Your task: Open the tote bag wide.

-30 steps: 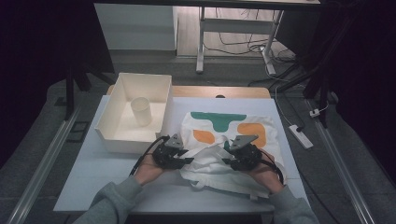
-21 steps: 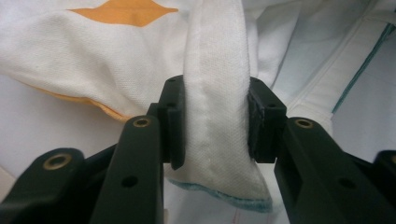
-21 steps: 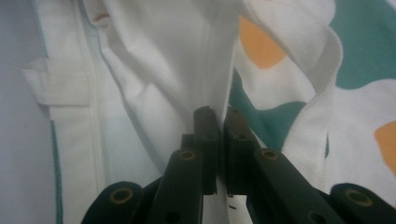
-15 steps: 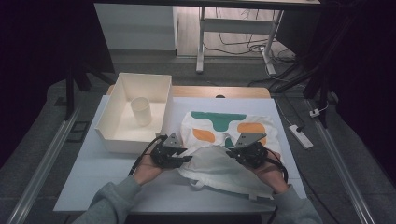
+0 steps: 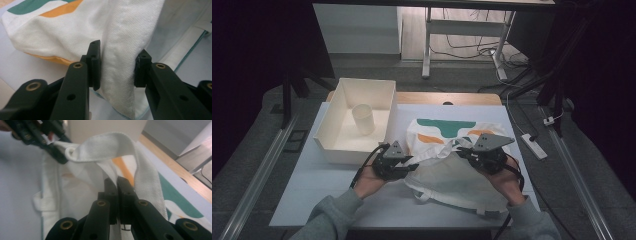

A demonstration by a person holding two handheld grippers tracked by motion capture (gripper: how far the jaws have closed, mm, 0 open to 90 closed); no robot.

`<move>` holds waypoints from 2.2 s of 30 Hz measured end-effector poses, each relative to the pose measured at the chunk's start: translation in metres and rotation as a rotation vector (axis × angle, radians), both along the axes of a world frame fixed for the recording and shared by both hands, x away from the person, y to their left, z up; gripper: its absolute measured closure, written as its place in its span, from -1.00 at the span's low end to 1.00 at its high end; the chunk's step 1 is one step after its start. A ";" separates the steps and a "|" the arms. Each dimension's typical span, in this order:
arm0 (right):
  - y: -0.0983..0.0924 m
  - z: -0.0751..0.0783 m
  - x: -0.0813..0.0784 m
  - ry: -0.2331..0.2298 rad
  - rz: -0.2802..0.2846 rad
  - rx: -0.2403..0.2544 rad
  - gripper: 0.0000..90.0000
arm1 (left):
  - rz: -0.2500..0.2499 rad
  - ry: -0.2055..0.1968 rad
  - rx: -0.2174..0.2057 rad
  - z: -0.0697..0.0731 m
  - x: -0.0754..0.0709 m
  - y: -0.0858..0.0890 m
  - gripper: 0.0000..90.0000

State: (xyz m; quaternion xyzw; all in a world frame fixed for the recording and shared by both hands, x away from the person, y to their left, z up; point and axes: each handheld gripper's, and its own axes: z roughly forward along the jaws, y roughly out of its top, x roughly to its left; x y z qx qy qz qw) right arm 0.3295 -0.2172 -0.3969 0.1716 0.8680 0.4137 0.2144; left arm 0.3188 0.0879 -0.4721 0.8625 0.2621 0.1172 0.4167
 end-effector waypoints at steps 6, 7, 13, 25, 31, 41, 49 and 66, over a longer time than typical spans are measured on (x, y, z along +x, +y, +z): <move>0.003 -0.006 0.038 -0.045 -0.087 0.009 0.93 | 0.012 -0.007 -0.009 0.003 0.008 -0.008 0.45; 0.002 -0.008 0.044 -0.038 -0.097 0.016 0.93 | 0.014 -0.008 -0.011 0.003 0.009 -0.009 0.44; 0.001 -0.024 0.074 -0.005 -0.141 0.023 0.93 | 0.023 0.008 -0.006 0.001 0.021 -0.019 0.42; -0.005 -0.060 0.117 0.091 -0.194 0.022 0.93 | 0.043 0.043 0.006 -0.003 0.043 -0.036 0.36; -0.003 -0.076 0.124 0.135 -0.210 -0.002 0.92 | 0.046 0.073 -0.001 -0.005 0.049 -0.038 0.31; -0.003 -0.080 0.123 0.138 -0.206 0.000 0.92 | 0.059 -0.004 -0.005 0.011 0.034 -0.025 0.09; -0.003 -0.080 0.122 0.137 -0.207 0.000 0.91 | -0.019 -0.049 -0.047 0.035 -0.002 -0.015 -0.04; -0.004 -0.081 0.122 0.147 -0.211 0.011 0.89 | -0.273 0.048 0.114 0.000 -0.025 -0.085 -0.11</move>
